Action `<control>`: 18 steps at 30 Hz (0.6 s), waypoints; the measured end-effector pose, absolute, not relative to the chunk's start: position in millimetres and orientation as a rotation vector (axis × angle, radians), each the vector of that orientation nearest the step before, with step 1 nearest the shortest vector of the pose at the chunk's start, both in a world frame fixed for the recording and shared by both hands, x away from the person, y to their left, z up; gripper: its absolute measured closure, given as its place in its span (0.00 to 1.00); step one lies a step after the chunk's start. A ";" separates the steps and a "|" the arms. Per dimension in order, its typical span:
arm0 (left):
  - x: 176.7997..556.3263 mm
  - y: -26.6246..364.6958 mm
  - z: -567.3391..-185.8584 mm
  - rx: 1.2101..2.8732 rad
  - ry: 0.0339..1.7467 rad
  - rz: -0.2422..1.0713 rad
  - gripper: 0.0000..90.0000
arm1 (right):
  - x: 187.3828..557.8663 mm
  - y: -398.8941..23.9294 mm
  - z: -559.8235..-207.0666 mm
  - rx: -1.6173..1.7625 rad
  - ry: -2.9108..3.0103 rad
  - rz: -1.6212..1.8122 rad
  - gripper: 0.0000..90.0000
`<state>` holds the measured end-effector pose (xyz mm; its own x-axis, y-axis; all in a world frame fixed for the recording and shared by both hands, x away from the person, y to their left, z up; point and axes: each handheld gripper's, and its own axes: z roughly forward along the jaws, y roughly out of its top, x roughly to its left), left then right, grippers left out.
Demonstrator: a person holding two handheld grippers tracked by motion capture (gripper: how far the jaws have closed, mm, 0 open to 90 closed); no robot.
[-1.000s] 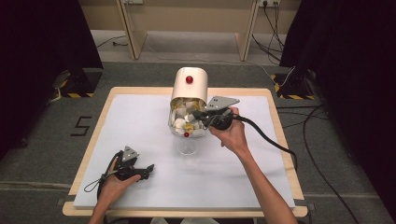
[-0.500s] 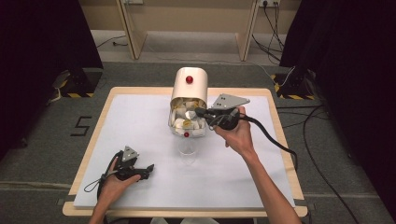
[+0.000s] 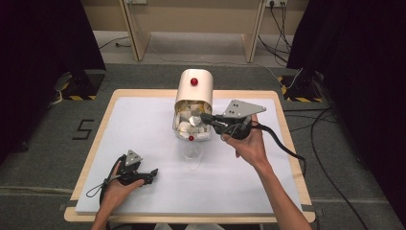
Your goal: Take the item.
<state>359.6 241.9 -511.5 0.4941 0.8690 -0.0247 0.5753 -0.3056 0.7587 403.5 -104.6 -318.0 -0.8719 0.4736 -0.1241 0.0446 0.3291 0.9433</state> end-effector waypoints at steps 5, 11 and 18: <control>359.5 241.9 -511.5 2.011 1.186 0.515 0.15 | 393.6 -102.7 -322.1 0.432 2.232 1.566 0.99; 359.5 241.9 -511.5 2.012 1.185 0.516 0.15 | 382.7 -101.5 -332.3 0.442 2.235 1.570 0.99; 359.5 241.9 -511.5 2.012 1.185 0.515 0.15 | 380.0 -98.6 -349.4 0.462 2.255 1.508 0.99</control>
<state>359.5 241.9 -511.5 0.4942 0.8690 -0.0243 0.5751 -0.3058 0.7588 380.0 -98.6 -349.4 -0.8709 0.4728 -0.1342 0.0567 0.3679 0.9281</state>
